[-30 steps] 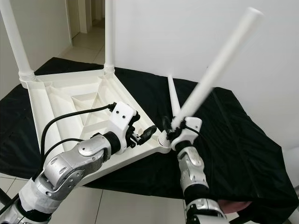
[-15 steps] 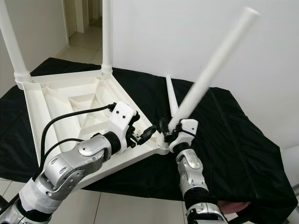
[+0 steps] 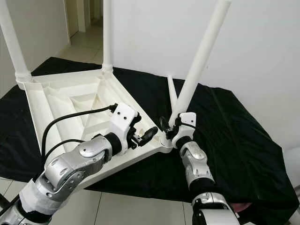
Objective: Building children table
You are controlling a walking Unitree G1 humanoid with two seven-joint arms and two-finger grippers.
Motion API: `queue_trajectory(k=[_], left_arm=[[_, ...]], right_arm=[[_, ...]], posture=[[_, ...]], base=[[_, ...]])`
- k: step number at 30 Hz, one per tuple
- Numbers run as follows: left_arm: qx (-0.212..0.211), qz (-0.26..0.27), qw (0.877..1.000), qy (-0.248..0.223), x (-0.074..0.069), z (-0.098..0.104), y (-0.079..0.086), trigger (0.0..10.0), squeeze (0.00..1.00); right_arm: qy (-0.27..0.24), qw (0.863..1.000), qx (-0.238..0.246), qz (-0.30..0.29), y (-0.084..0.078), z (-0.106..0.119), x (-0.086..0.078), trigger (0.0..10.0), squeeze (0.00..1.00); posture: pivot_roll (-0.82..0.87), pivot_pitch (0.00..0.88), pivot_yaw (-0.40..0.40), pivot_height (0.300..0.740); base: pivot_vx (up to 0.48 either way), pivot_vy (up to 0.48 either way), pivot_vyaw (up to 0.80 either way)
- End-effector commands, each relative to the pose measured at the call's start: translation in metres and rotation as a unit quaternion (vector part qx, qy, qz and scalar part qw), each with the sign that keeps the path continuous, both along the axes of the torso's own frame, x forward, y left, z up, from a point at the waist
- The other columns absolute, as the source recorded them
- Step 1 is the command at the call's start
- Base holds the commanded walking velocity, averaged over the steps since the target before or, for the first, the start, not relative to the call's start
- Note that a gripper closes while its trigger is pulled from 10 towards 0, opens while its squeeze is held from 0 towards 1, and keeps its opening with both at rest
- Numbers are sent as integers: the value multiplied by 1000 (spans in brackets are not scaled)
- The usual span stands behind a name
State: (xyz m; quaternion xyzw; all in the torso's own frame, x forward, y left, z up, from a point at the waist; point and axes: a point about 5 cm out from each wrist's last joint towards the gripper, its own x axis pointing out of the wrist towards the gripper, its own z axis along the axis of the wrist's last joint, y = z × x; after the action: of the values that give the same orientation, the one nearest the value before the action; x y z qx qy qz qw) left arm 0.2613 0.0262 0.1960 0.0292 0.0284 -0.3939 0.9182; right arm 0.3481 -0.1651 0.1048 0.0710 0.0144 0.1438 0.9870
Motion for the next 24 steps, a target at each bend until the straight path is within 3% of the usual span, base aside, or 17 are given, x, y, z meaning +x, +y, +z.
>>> queue_trajectory(k=[1, 10, 18, 22, 24], left_arm=[[3, -84, 996, 0, -9, 1, -9, 10000, 0], [5, -83, 997, -1, -10, 2, -8, 10000, 0], [5, -83, 997, -2, -10, 2, -8, 10000, 0], [5, -83, 997, -2, -10, 2, -8, 10000, 0], [5, -83, 997, -3, -9, 3, -9, 10000, 0]], right_arm=[[99, 995, 6, -22, -11, -37, -13, 10000, 0], [129, 991, 19, -23, -12, -42, -14, 10000, 0], [119, 991, -53, 16, -4, -54, -27, 10000, 0], [115, 991, -63, 32, 1, -57, -31, 10000, 0], [112, 989, -66, 68, 10, -60, -40, 10000, 0]], posture=[[45, 0, -123, 740], [48, 0, -126, 740], [43, 0, -123, 740], [43, 0, -123, 740], [37, 0, -123, 740]], base=[[0, 0, 0], [0, 0, 0], [0, 0, 0], [0, 0, 0], [0, 0, 0]])
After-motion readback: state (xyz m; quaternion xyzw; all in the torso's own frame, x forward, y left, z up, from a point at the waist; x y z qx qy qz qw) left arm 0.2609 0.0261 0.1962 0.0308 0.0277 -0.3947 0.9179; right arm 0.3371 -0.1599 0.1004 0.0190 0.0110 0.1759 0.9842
